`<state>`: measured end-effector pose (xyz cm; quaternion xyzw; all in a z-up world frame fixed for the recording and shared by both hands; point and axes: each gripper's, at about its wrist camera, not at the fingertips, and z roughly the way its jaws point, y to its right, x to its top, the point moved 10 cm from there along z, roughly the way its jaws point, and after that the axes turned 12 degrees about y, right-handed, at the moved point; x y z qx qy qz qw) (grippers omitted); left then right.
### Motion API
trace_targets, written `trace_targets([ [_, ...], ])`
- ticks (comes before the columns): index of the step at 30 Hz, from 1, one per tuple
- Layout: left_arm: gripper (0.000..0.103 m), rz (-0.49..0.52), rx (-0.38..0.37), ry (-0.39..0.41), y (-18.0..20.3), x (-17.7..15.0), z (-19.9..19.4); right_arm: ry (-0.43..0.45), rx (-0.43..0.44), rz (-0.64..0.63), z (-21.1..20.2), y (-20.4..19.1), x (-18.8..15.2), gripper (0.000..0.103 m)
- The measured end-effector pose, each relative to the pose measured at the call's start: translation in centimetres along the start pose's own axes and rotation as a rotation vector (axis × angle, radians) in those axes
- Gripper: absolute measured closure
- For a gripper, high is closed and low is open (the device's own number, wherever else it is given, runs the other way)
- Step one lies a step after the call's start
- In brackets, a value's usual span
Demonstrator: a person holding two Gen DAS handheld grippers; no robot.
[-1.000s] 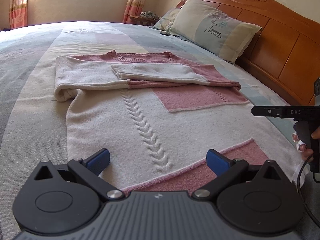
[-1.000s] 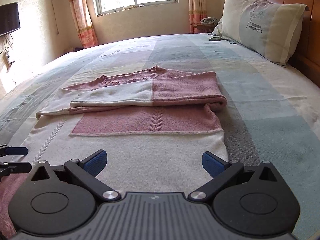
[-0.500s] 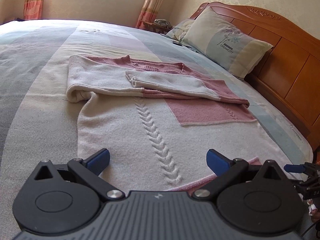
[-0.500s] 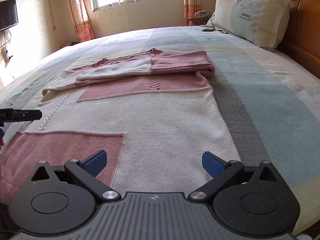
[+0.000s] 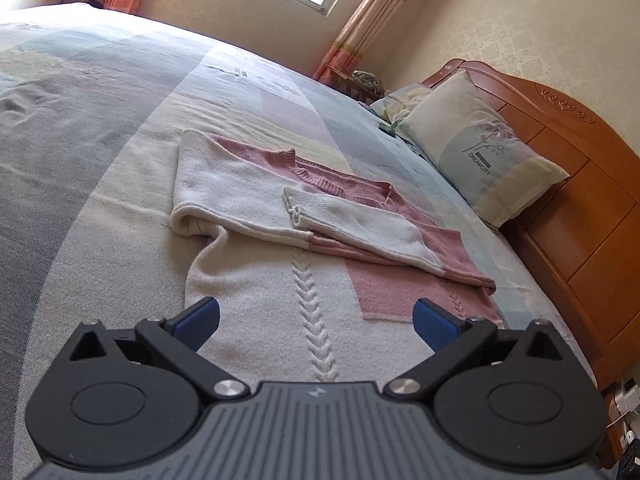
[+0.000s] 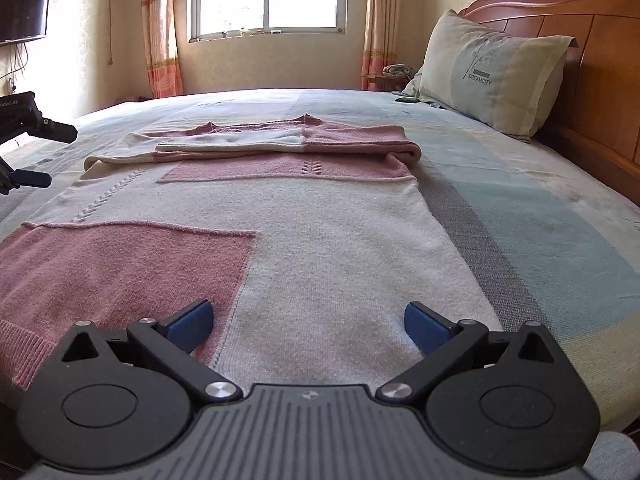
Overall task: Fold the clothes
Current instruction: 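Move both open tools toward the ribbed hem of the sweater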
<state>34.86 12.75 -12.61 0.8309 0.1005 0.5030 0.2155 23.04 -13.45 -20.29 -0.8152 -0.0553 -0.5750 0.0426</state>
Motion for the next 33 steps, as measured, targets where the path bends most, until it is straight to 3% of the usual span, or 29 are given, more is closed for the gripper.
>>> trace_targets([
  [4, 0.001, -0.009, 0.004, -0.054, 0.2, 1.5, 3.6, 0.035, 0.017, -0.004, -0.1, 0.1, 0.0, 0.000],
  [17, 0.001, -0.176, 0.041, -0.017, -4.3, 1.4, 9.0, 0.027, 0.052, -0.010, -0.1, 0.0, 0.0, 0.000],
  [20, 0.001, -0.172, 0.042, -0.019, -4.4, 1.5, 8.5, 0.029, 0.050, -0.010, -0.1, 0.0, -0.1, 0.000],
  [24, 0.002, -0.103, 0.123, -0.023, -3.9, 2.1, 6.6, 0.032, 0.047, -0.011, -0.2, 0.0, -0.1, 0.000],
  [27, 0.002, -0.069, 0.110, -0.016, -2.5, 2.6, 4.1, 0.037, 0.046, -0.012, -0.2, 0.0, -0.1, 0.000],
  [33, 0.001, 0.055, 0.046, 0.029, 3.5, -3.1, -1.3, 0.044, 0.043, -0.014, -0.3, 0.0, -0.2, 0.000],
])
